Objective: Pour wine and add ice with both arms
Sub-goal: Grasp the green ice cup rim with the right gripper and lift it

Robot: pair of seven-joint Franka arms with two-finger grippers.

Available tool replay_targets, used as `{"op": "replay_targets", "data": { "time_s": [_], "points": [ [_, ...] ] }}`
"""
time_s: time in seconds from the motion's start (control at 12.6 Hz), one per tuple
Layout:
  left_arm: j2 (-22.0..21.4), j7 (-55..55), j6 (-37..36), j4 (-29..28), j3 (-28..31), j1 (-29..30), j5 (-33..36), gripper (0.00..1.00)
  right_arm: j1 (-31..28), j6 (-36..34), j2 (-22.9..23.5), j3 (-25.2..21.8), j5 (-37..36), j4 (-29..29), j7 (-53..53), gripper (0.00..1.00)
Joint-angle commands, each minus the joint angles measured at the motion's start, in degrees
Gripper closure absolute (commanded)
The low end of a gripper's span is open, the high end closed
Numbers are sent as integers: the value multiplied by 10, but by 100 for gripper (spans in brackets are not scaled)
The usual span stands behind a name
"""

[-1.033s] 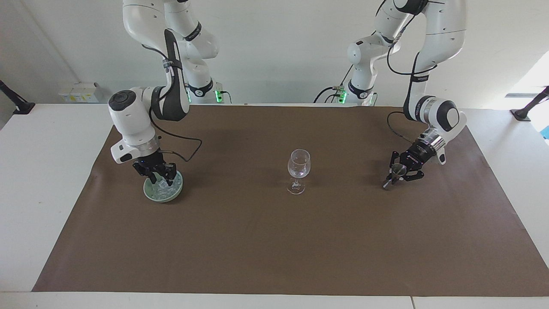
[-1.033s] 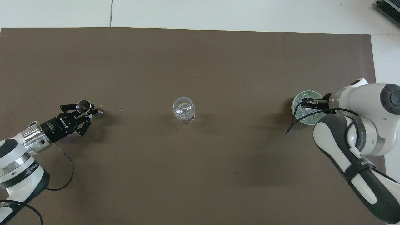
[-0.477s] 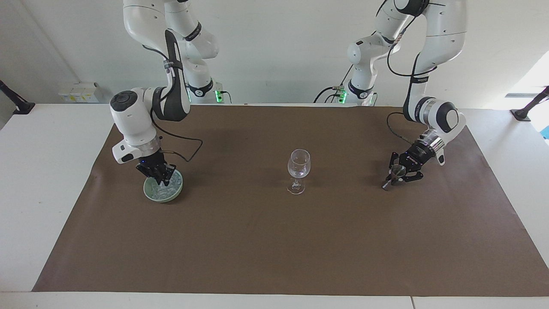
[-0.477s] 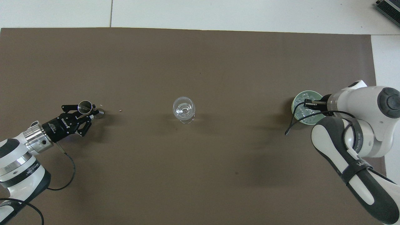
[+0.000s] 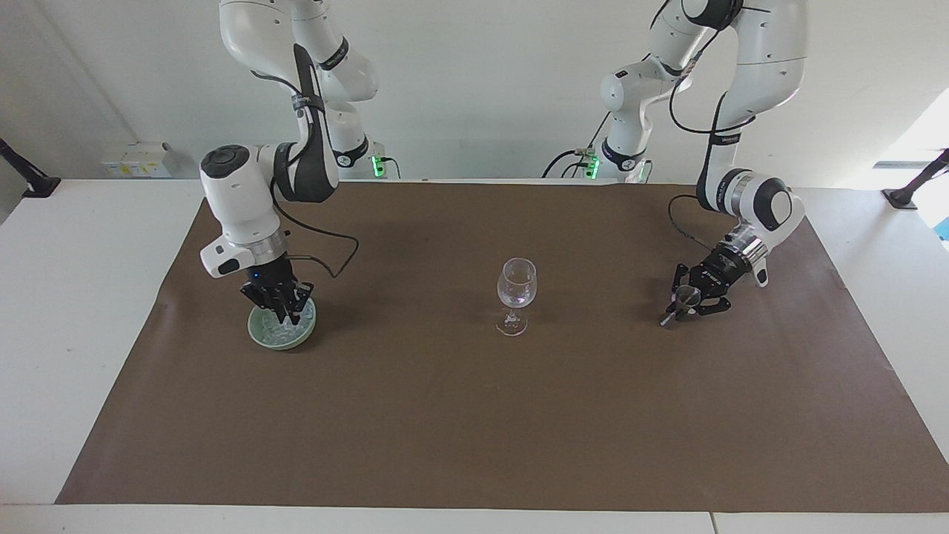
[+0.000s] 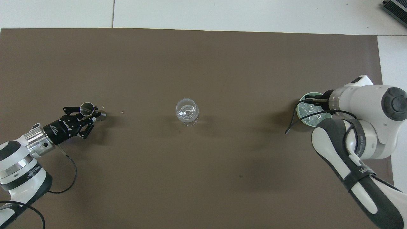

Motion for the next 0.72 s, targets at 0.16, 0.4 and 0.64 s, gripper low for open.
{"op": "replay_targets", "data": {
  "time_s": [0.16,0.4,0.64],
  "points": [
    [11,8,-6,9,0,4,-6,73,55,-118,-45,4,10,55,63,100],
    [11,8,-4,9,0,4,-6,61,99,-220,-53,8,10,119,128,100],
    [12,6,-4,18,1,4,-4,10,131,-243,-45,34,13,172,177,100]
  ]
}}
